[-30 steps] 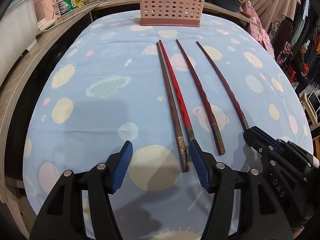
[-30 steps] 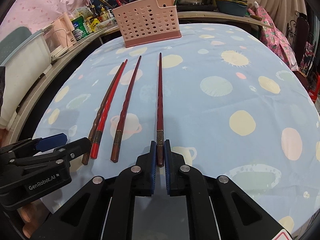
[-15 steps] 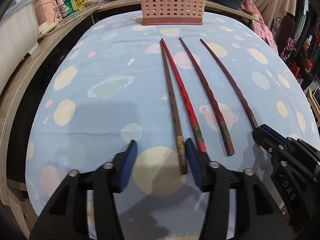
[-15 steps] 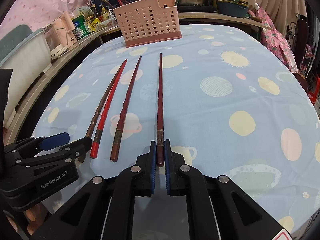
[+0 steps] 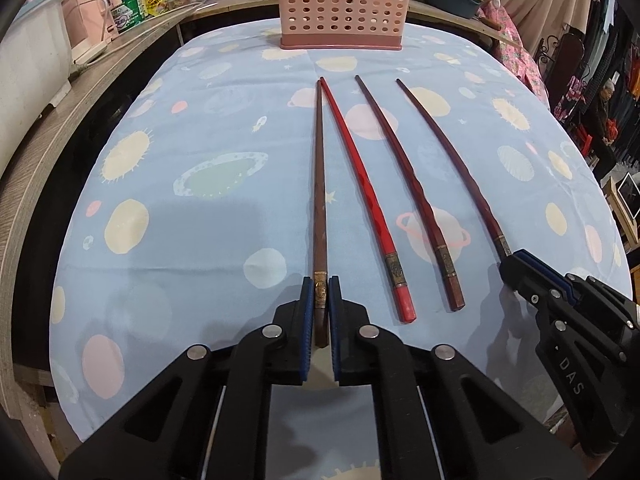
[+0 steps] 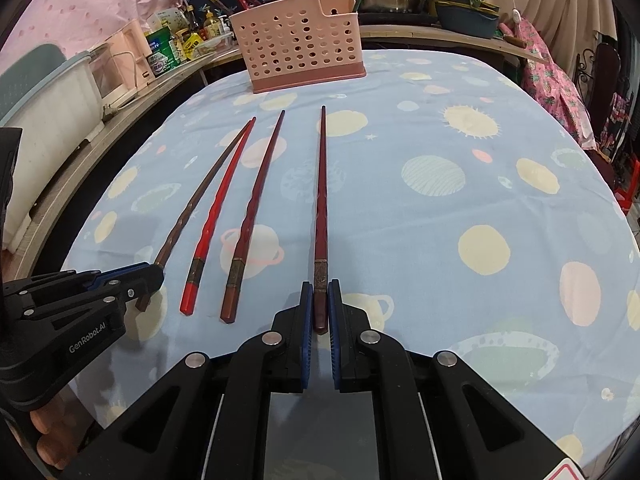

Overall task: Organize utensils
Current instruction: 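Lift both held chopsticks and carry them over the pink holder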

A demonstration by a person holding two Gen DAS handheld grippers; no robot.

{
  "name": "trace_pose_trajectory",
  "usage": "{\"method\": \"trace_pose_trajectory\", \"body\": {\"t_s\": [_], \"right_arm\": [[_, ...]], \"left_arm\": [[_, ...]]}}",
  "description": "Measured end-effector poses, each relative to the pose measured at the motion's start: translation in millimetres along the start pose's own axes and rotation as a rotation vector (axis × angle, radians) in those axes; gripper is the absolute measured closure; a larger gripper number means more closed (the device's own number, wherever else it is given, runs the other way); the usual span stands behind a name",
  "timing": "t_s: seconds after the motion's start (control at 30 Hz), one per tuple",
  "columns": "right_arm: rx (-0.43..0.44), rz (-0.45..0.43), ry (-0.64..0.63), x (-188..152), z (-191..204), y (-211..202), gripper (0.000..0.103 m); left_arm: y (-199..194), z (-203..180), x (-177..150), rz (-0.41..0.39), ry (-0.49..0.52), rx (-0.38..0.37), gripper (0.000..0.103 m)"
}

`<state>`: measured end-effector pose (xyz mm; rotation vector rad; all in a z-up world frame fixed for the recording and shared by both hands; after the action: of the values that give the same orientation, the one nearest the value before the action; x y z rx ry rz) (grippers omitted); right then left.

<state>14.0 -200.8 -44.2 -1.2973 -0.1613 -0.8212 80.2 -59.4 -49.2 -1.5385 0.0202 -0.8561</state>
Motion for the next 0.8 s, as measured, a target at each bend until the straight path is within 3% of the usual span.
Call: {"method": "trace_pose_trajectory", "body": {"t_s": [0.3,0.8], "right_arm": [[0.028,-0.057,0.019,21,1,-24,0.096],[0.129,-0.239,0.074,106,11,-88,0.096]], "left_arm": [[-30,22,15,-0.061,-0.048,0.0,0.096],[-98,58,81,-0.248,-0.084,0.024,0.096]]}}
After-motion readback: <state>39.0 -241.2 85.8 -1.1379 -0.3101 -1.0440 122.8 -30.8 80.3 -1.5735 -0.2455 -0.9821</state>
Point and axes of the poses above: each gripper's, at about its wrist camera, not at the fingertips, and y roughly the way its jaws point, z to its left, x to its top, the point moved 3 cm from there along y, roughly the way its jaws point, and after that the axes turned 15 degrees about y, right-handed, at the moved point
